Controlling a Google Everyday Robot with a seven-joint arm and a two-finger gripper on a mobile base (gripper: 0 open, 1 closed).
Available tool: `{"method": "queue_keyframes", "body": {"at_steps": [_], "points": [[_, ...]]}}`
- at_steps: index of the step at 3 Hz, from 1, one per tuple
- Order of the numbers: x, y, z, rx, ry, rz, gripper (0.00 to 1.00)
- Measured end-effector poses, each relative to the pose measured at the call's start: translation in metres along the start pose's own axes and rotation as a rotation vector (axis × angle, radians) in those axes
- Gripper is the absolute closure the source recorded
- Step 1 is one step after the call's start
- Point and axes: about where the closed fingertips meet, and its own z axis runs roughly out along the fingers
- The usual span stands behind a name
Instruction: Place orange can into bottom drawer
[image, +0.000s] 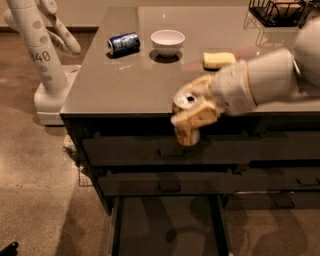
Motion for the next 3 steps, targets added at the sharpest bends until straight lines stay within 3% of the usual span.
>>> {"method": "queue_keyframes", "body": {"at_steps": [1,3], "points": [[0.0422,0.0512,0.0097,-0.046,0.029,0.045,1.00],[0.0518,0.0606,0.0150,-0.065,0.044,0.059,1.00]]}}
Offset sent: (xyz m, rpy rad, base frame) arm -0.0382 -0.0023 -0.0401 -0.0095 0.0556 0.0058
